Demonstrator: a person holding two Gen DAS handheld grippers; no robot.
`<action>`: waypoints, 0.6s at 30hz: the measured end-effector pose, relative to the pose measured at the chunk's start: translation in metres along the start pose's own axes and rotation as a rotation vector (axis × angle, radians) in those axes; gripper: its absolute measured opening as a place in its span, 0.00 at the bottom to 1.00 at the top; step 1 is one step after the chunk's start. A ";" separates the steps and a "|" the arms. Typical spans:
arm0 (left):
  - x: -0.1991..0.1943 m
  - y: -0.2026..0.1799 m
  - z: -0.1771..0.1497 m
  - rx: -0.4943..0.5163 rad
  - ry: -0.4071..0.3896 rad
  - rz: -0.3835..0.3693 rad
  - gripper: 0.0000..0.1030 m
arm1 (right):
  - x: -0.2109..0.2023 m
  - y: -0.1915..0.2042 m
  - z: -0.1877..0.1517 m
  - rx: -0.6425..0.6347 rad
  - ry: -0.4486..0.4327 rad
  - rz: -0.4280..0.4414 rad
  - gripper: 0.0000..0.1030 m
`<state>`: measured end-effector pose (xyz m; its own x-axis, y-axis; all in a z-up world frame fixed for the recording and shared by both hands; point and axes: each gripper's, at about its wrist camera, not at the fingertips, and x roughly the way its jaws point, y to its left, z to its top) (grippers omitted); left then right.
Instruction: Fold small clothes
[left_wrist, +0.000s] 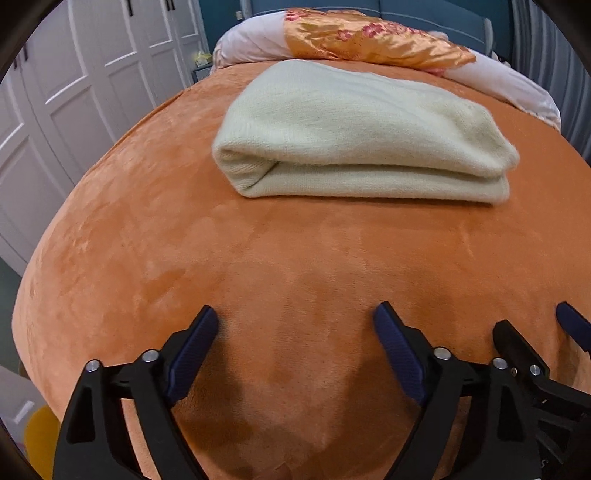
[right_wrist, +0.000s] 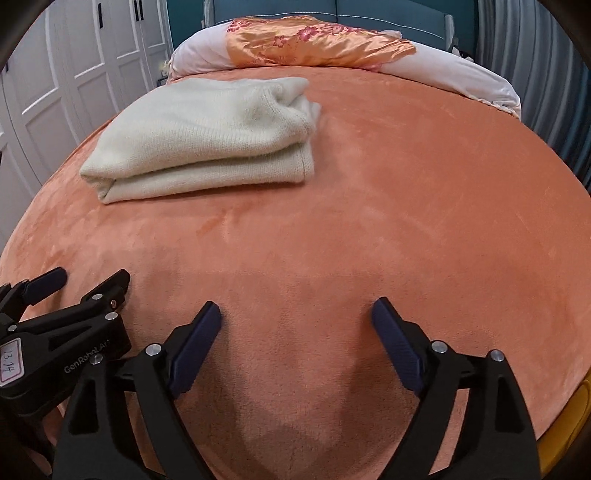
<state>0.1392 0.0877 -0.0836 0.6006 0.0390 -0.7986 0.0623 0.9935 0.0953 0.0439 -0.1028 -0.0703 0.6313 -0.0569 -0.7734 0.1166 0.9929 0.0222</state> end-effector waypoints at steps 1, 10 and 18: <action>0.001 0.001 -0.001 -0.004 -0.011 -0.001 0.84 | 0.001 0.000 -0.001 0.001 -0.001 -0.001 0.83; 0.003 0.000 -0.007 -0.016 -0.044 0.002 0.87 | 0.003 0.006 -0.005 -0.007 -0.010 -0.008 0.86; 0.004 0.003 -0.005 -0.020 -0.039 -0.010 0.88 | 0.005 0.005 -0.004 -0.009 0.005 -0.008 0.87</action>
<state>0.1378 0.0910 -0.0896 0.6308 0.0252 -0.7756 0.0525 0.9958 0.0751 0.0446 -0.0973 -0.0763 0.6266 -0.0640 -0.7767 0.1145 0.9934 0.0106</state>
